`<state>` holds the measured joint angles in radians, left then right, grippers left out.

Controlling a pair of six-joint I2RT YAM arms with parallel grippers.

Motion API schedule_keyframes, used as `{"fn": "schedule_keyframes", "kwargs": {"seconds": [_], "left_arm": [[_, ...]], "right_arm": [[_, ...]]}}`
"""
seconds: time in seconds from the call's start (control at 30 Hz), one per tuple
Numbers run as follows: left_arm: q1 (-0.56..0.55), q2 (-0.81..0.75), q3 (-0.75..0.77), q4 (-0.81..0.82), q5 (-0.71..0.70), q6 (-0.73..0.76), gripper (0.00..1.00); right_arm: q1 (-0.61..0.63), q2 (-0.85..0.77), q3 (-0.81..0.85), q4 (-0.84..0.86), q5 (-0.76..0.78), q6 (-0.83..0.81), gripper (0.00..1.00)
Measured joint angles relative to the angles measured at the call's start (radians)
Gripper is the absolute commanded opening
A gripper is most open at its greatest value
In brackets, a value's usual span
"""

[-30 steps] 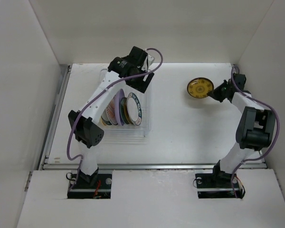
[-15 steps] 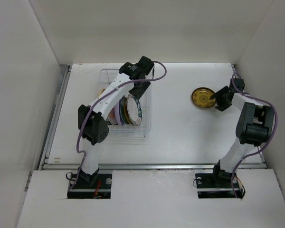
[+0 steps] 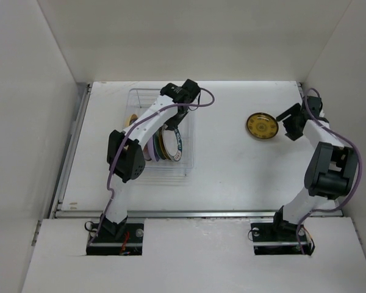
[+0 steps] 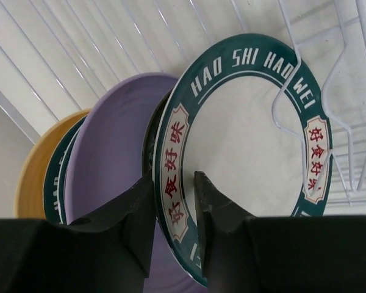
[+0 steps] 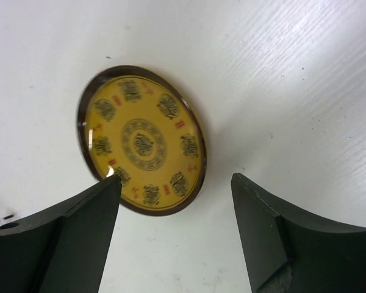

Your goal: Unload the plates from the dish rack

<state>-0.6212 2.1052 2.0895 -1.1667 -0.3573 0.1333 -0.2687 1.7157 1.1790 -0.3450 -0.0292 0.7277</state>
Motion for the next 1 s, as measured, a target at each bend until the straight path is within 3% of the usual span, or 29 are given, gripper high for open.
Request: {"fn": "schedule_keyframes", "kwargs": {"seconds": [0.03, 0.1, 0.13, 0.27, 0.6, 0.83, 1.0], "left_arm": [[0.000, 0.009, 0.008, -0.013, -0.008, -0.002, 0.21], [0.003, 0.021, 0.033, -0.018, -0.005, -0.021, 0.03], [0.011, 0.023, 0.054, -0.008, 0.018, -0.040, 0.00], [0.018, 0.030, 0.128, -0.032, 0.099, -0.097, 0.00], [0.023, 0.024, 0.249, -0.088, 0.058, -0.115, 0.00], [-0.004, -0.120, 0.216, -0.002, 0.004, -0.102, 0.00], [0.000, -0.242, 0.175, 0.091, 0.056, -0.130, 0.00]], "right_arm": [[0.000, -0.021, 0.000, 0.000, 0.001, -0.006, 0.79], [0.000, -0.058, 0.000, -0.001, 0.003, -0.016, 0.79], [0.000, -0.074, 0.000, -0.002, 0.003, -0.021, 0.79], [0.004, -0.113, 0.000, -0.014, 0.004, -0.039, 0.79], [0.023, -0.126, 0.045, -0.087, 0.011, -0.082, 0.79], [0.032, -0.170, 0.069, -0.112, 0.019, -0.100, 0.79], [0.048, -0.196, 0.072, -0.120, 0.026, -0.104, 0.79]]}}
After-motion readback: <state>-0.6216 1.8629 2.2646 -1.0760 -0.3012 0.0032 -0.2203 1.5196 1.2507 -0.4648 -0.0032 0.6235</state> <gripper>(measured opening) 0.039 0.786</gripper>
